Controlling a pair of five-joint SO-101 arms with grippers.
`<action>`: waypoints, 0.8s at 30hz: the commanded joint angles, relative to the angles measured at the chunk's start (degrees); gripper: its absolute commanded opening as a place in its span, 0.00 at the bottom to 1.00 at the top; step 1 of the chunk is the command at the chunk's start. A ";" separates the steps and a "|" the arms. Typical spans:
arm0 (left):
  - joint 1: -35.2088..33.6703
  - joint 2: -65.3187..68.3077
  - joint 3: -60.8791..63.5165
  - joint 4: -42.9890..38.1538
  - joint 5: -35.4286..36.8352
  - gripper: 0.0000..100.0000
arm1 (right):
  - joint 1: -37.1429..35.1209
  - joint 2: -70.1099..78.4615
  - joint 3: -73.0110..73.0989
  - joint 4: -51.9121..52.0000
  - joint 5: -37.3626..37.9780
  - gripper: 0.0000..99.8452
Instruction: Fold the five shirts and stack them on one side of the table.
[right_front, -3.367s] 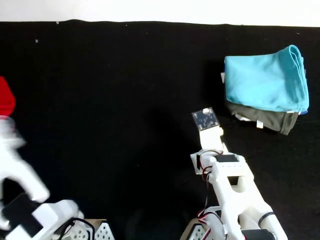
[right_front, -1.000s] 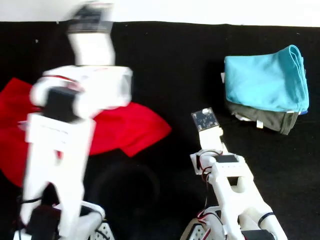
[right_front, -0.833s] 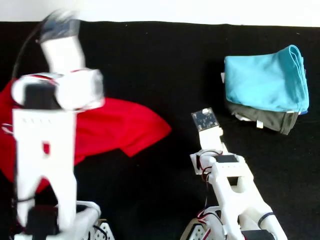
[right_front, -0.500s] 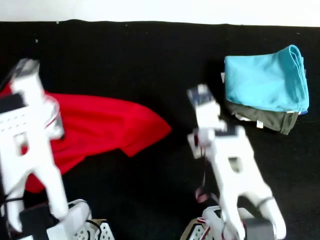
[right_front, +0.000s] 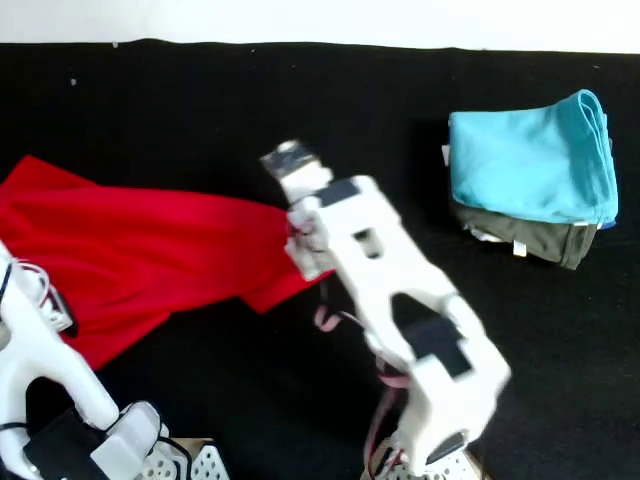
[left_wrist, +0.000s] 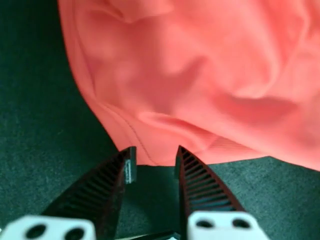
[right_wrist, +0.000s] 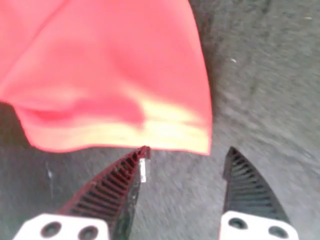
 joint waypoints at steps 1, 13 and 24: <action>-0.92 -0.31 -0.22 -0.44 -0.70 0.14 | -0.48 5.32 -5.93 0.48 -1.14 0.25; -1.10 -0.66 -0.66 -0.09 -0.79 0.14 | 1.98 9.19 -14.29 0.66 -0.62 0.00; 15.08 -0.66 -5.58 19.16 -0.53 0.14 | 13.85 -3.56 -31.34 5.41 2.90 0.01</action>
